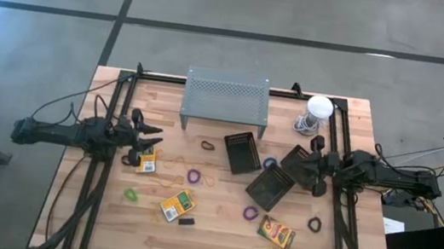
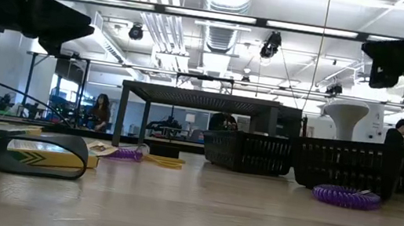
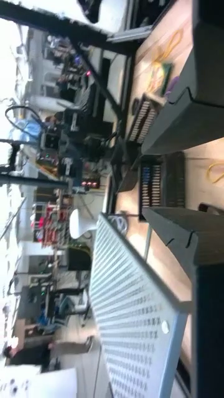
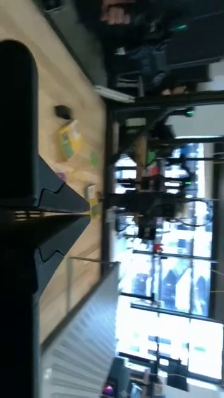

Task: Pick & Place Office Desk Supplies
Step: Put the left black bin on the shelf

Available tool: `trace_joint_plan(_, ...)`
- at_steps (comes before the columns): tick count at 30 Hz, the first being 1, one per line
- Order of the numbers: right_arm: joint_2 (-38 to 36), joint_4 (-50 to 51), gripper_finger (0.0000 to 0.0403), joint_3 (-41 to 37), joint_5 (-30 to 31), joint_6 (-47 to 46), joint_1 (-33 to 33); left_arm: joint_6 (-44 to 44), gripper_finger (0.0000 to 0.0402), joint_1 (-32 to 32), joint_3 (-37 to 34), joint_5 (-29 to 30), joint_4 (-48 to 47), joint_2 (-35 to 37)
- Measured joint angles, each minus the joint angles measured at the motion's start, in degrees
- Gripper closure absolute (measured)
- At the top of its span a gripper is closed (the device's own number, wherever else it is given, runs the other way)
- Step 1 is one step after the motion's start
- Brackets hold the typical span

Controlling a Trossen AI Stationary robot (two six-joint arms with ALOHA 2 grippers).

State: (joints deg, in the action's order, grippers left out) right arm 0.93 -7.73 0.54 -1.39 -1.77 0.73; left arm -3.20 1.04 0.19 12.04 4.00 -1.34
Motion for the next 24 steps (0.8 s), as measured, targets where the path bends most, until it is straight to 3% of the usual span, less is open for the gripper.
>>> trace_joint_plan(5,-0.02,-7.85,0.0390,0.00,0.00,-8.55,-0.01,-0.22,0.0249,0.00,0.00,0.06,0.64,0.00)
trace_joint_plan(14,0.26,-18.45,0.0390,0.00,0.28,-6.91,-0.02,-0.24,0.0249,-0.07,0.00,1.26,0.35,0.00)
trace_joint_plan(19,4.77,-26.80,0.0390,0.07,1.71,-8.46,0.04,0.00,0.0249,-0.07,0.00,1.46,0.23,0.00)
trace_joint_plan(24,17.42,-28.90,0.0390,0.15,13.58,-12.44,1.09,0.04,0.0249,-0.09,0.00,1.46,0.64,0.00)
